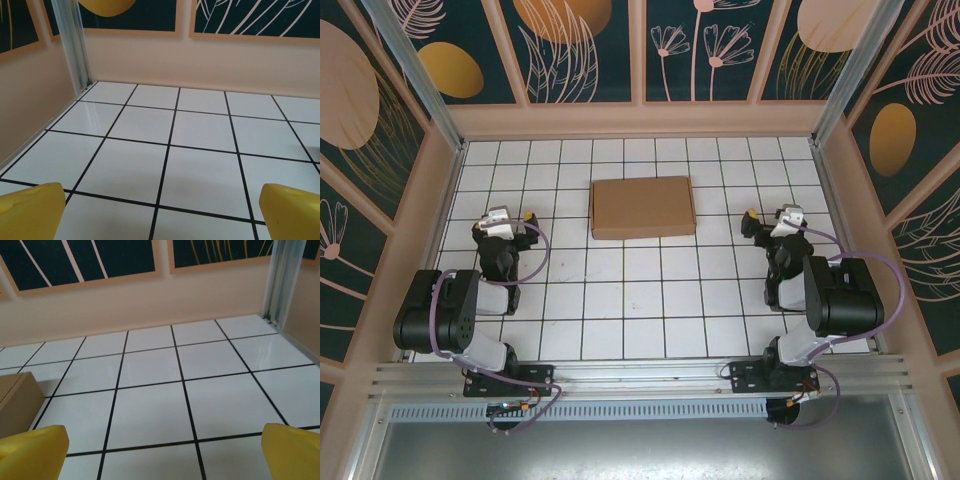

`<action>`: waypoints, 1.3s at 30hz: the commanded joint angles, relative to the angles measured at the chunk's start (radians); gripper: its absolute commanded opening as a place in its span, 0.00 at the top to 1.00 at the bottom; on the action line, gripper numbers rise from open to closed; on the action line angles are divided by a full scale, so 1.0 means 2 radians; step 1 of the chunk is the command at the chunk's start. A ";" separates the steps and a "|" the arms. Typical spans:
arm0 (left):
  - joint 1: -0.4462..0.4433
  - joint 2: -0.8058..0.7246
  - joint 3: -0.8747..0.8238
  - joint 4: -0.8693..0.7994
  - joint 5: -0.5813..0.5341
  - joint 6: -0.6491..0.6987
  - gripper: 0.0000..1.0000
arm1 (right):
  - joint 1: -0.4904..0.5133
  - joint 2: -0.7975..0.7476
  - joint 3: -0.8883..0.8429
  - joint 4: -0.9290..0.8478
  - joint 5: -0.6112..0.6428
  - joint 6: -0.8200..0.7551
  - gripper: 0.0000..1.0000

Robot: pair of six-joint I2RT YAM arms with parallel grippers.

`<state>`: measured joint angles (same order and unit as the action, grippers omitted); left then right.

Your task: Fold the paper box

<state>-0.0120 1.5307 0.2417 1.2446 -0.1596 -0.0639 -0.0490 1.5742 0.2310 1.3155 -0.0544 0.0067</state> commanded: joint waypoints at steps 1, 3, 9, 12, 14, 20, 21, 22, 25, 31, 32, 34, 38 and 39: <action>0.002 -0.001 0.005 0.004 0.012 -0.007 0.01 | -0.003 -0.004 -0.001 -0.004 -0.015 0.006 0.01; 0.002 -0.001 0.004 0.004 0.012 -0.006 0.01 | -0.002 -0.004 -0.001 -0.005 -0.014 0.005 0.01; 0.002 -0.006 -0.002 0.012 0.012 -0.006 0.01 | 0.000 -0.005 -0.008 0.009 -0.010 0.004 0.01; 0.002 -0.006 -0.002 0.013 0.011 -0.006 0.01 | 0.000 -0.005 -0.008 0.009 -0.010 0.004 0.01; 0.002 -0.006 -0.002 0.012 0.012 -0.006 0.01 | 0.000 -0.005 -0.008 0.008 -0.010 0.005 0.01; 0.002 -0.006 -0.002 0.013 0.012 -0.006 0.01 | 0.000 -0.006 -0.007 0.004 -0.010 0.003 0.01; 0.002 -0.006 -0.002 0.012 0.011 -0.006 0.01 | 0.000 -0.005 -0.007 0.005 -0.010 0.003 0.01; 0.002 -0.006 -0.002 0.013 0.012 -0.006 0.01 | 0.000 -0.006 -0.006 0.004 -0.010 0.003 0.01; 0.002 -0.006 -0.002 0.012 0.012 -0.006 0.01 | -0.001 -0.005 -0.005 0.002 -0.010 0.003 0.01; 0.002 -0.006 -0.002 0.013 0.012 -0.006 0.01 | 0.000 -0.006 -0.004 0.001 -0.010 0.003 0.01; 0.002 -0.006 -0.002 0.012 0.012 -0.006 0.01 | 0.000 -0.006 -0.004 0.000 -0.010 0.003 0.01; 0.002 -0.005 -0.002 0.012 0.012 -0.006 0.01 | 0.000 -0.006 -0.004 -0.001 -0.010 0.002 0.01; 0.002 -0.006 -0.002 0.012 0.012 -0.006 0.01 | 0.000 -0.006 -0.004 -0.001 -0.010 0.002 0.01; 0.002 -0.006 -0.002 0.012 0.012 -0.006 0.01 | 0.000 -0.006 -0.004 -0.001 -0.010 0.002 0.01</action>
<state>-0.0120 1.5307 0.2417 1.2449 -0.1532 -0.0639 -0.0490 1.5742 0.2260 1.3010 -0.0727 0.0071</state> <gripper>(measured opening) 0.989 0.990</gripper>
